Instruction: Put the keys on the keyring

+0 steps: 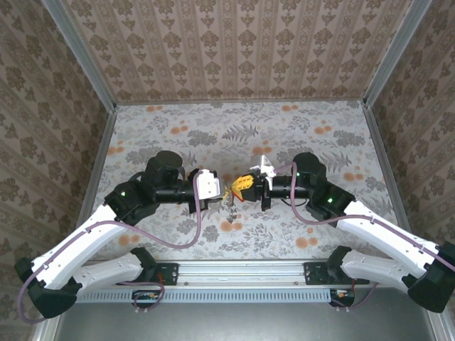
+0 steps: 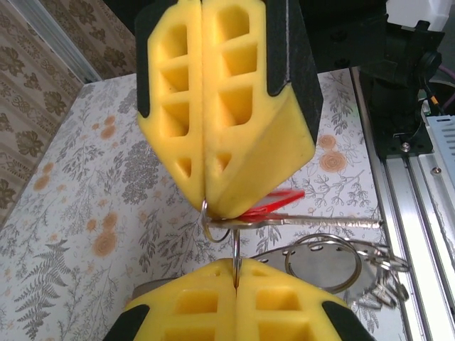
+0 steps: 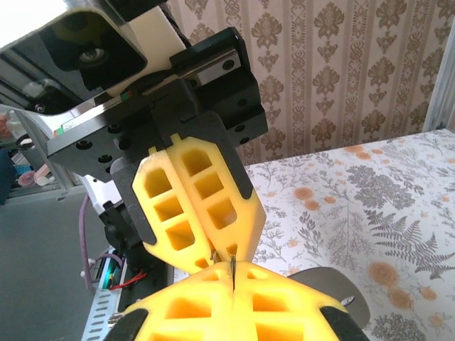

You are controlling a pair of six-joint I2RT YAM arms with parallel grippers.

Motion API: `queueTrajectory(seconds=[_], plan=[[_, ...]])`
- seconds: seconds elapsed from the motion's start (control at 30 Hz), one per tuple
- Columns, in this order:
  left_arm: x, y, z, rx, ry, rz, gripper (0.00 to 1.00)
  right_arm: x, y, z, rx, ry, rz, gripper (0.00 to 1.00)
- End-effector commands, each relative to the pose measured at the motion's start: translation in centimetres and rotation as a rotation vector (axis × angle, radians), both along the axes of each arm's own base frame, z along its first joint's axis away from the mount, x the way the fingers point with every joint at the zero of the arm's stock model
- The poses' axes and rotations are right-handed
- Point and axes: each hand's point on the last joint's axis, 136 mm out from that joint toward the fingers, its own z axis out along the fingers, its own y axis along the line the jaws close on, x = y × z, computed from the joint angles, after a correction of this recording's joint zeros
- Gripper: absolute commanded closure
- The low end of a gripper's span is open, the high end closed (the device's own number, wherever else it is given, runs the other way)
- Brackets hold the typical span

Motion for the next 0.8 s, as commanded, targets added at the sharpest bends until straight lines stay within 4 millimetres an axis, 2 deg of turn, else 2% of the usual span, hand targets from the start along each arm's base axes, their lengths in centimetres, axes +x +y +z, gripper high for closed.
queueTrajectory(seconds=[0.0, 0.43, 0.57, 0.67, 0.77], plan=[[0.0, 0.0, 2.3, -0.064, -0.072, -0.007, 1.0, 0.0, -0.8, 0.2, -0.001, -0.006, -0.028, 1.0], [-0.3, 0.2, 2.8, -0.079, -0.081, -0.013, 1.0, 0.3, -1.0, 0.0, -0.007, 0.008, -0.034, 1.0], [-0.2, 0.1, 2.5, -0.064, -0.079, -0.013, 1.0, -0.4, -1.0, 0.8, 0.018, -0.007, -0.003, 1.0], [-0.7, 0.0, 2.4, -0.065, -0.067, -0.04, 1.0, -1.5, -1.4, 1.7, 0.066, -0.061, 0.028, 1.0], [-1.4, -0.2, 2.6, -0.074, -0.043, -0.076, 1.0, -2.2, -1.6, 1.7, 0.083, -0.085, 0.05, 1.0]])
